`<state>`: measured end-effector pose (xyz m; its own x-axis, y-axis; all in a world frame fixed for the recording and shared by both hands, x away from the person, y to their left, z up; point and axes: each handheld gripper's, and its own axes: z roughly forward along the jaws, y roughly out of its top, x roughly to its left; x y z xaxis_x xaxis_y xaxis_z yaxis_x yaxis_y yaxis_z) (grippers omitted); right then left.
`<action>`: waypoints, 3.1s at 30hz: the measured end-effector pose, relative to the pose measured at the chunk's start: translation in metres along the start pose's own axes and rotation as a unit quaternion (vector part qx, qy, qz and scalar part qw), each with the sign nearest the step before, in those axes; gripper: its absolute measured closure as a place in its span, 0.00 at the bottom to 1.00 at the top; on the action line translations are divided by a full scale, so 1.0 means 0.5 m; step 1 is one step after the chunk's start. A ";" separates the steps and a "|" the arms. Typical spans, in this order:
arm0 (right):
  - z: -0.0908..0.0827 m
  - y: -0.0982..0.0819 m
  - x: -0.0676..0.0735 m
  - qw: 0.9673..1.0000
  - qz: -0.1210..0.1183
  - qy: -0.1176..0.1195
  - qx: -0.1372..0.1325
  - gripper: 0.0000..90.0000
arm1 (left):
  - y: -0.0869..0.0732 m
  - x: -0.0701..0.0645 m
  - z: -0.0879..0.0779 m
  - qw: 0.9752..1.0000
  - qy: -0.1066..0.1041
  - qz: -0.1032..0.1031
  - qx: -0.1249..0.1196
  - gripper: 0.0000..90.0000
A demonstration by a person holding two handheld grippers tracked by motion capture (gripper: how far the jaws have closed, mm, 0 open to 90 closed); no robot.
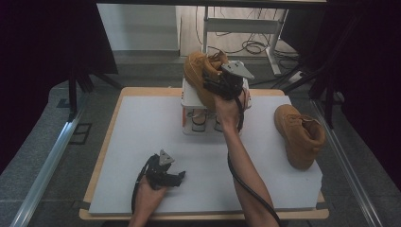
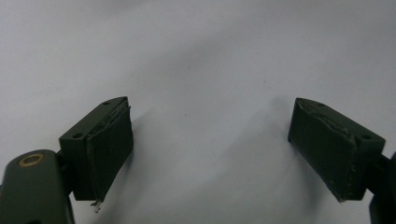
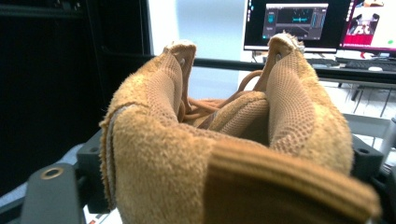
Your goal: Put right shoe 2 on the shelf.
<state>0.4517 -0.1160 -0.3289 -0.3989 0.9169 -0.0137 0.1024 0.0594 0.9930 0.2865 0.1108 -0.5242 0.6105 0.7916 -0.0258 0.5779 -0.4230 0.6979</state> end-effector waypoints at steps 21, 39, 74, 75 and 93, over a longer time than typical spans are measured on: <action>-0.052 -0.022 -0.015 1.000 -0.013 0.027 0.005 0.12 | 0.000 0.000 -0.001 1.000 0.000 0.000 0.002 0.16; -0.118 -0.061 -0.033 0.996 -0.017 0.067 0.048 0.54 | 0.000 0.000 -0.001 1.000 0.000 0.000 0.002 0.16; -0.141 -0.122 -0.036 0.988 -0.026 0.116 0.097 1.00 | 0.000 0.000 -0.001 1.000 0.000 0.000 0.002 0.16; -0.140 -0.122 -0.032 0.988 -0.027 0.118 0.097 1.00 | 0.000 0.000 -0.001 1.000 -0.001 0.000 0.002 0.15; -0.109 -0.118 0.013 0.984 -0.040 0.140 0.099 1.00 | 0.001 0.000 -0.001 1.000 0.000 0.000 0.002 0.15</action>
<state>0.3932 -0.1349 -0.3810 -0.6455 0.7631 -0.0312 0.2253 0.2293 0.9469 0.2865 0.1108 -0.5238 0.6110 0.7912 -0.0261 0.5804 -0.4253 0.6945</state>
